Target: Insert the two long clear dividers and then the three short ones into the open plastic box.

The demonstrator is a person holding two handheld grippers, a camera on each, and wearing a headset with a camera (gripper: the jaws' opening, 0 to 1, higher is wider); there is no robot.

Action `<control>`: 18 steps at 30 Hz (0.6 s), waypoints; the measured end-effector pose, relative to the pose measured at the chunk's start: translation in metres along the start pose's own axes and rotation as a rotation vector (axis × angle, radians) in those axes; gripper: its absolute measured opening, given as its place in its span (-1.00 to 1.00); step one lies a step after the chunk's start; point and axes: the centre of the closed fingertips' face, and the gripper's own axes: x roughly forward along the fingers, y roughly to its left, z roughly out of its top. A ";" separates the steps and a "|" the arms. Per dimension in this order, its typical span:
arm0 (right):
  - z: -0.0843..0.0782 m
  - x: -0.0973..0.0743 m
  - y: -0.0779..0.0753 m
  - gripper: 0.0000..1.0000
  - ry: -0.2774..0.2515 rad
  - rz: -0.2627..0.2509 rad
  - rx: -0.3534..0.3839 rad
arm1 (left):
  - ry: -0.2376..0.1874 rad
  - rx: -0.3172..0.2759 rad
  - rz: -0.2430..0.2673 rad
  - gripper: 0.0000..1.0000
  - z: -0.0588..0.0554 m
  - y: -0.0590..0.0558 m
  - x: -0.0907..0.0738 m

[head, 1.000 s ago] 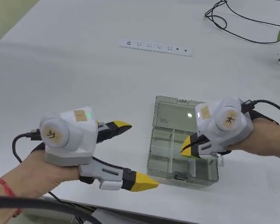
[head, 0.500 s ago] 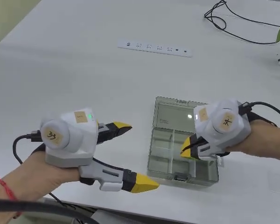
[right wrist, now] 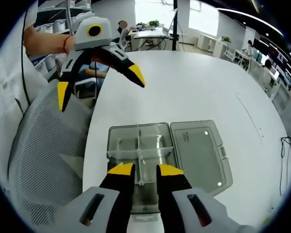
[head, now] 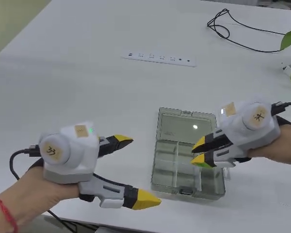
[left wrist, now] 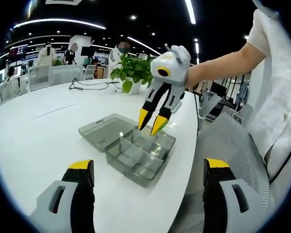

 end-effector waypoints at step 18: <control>-0.090 -0.076 0.004 -0.21 0.095 -0.089 0.089 | 0.012 0.008 0.010 0.91 -0.001 -0.001 -0.003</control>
